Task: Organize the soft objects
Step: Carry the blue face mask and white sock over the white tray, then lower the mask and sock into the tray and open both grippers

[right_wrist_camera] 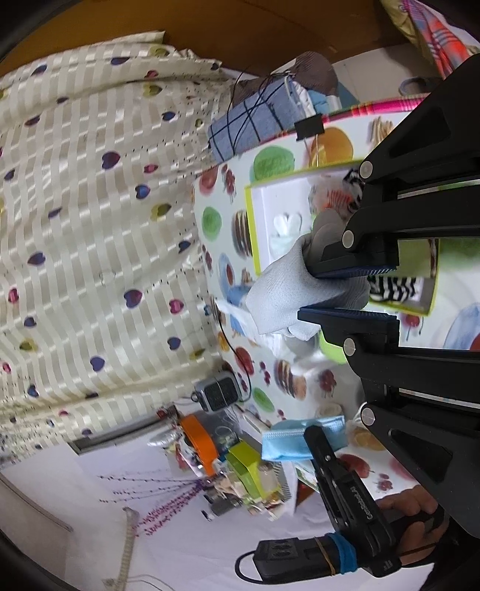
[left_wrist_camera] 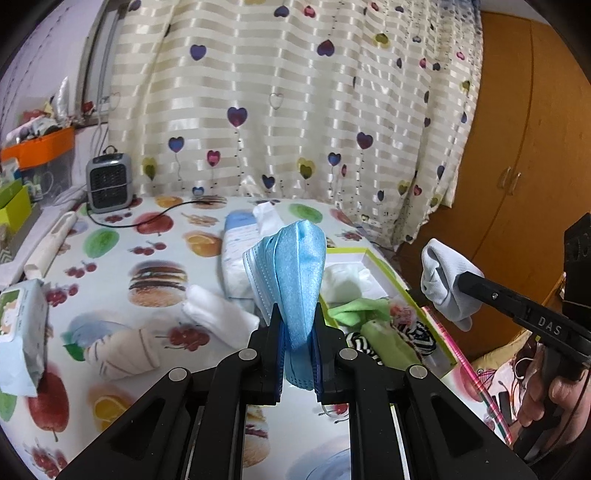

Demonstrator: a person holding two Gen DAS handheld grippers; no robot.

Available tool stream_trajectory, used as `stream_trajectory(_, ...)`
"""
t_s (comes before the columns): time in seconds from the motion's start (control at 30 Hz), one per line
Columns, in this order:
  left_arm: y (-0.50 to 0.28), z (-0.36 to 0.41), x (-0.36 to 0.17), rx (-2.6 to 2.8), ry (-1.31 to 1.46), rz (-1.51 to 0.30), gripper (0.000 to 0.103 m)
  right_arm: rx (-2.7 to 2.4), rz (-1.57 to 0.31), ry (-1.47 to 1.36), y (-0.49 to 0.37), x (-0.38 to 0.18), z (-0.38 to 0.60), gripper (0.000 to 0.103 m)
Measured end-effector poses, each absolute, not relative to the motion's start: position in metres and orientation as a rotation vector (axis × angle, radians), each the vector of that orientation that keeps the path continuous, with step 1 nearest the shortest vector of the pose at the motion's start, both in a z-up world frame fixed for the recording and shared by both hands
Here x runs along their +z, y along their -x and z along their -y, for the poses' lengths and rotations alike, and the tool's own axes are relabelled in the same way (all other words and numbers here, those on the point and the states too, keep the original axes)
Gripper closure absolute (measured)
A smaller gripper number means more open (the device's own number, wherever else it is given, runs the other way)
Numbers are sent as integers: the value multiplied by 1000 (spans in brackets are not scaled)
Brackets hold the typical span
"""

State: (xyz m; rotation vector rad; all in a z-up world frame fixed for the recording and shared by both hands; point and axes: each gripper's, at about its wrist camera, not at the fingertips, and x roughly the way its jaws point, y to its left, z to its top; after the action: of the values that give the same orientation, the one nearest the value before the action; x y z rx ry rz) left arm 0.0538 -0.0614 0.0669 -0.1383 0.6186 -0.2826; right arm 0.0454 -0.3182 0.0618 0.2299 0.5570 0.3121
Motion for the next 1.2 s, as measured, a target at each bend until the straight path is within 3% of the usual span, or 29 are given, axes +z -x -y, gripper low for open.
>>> stream_trajectory(1.0, -89, 94, 58, -317, 97, -667, 92, 222, -712, -246, -152, -1, 355, 87)
stream_trajectory(1.2, -97, 103, 58, -338, 92, -673, 92, 221, -772, -231, -169, -21, 354, 82)
